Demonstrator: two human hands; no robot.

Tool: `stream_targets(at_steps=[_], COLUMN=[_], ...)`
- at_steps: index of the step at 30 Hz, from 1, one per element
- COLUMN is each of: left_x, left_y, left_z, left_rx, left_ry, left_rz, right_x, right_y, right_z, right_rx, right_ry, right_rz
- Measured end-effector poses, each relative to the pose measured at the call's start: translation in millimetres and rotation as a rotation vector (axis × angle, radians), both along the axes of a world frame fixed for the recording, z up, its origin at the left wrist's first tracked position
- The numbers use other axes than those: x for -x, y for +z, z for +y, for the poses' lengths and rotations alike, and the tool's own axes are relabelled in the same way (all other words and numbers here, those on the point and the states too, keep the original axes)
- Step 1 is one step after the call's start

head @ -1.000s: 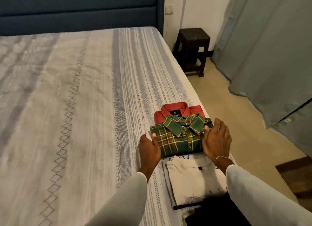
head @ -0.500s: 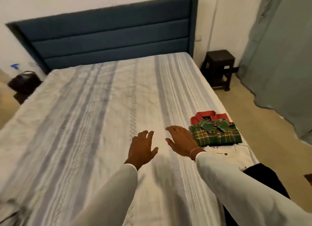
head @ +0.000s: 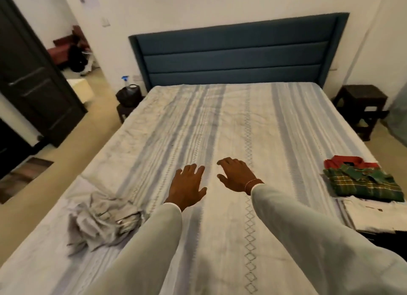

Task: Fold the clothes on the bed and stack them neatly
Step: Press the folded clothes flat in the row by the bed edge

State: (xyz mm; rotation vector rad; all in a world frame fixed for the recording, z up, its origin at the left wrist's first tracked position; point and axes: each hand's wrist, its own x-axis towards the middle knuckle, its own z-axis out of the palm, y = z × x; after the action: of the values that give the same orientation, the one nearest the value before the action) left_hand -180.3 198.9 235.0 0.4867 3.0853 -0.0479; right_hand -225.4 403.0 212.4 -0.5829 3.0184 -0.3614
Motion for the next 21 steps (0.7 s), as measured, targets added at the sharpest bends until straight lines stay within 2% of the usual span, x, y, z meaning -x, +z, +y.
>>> stream_targets(at_steps=[5,10,15,21], left_x=[-35,-64,-85,-94], left_y=[-1,-25,-63,-136], left_z=[-125,-218,-287,-350], left_rx=[0.011,0.011,-0.014,-0.036], left_ry=[0.147,0.294,0.408,0.537], left_rz=[-0.024,-0.094,-0.149,-0.257], right_x=[-7,-12,-12,-3], right_y=[-2,-22,-61,-137], right_z=[-124,-215,-285,-354], right_rx=[0.015,-0.003,-0.022,-0.061], right_ry=[0.112,0.231,0.315,0.374], right_rz=[-0.034,-0.094,-0.187,-0.349])
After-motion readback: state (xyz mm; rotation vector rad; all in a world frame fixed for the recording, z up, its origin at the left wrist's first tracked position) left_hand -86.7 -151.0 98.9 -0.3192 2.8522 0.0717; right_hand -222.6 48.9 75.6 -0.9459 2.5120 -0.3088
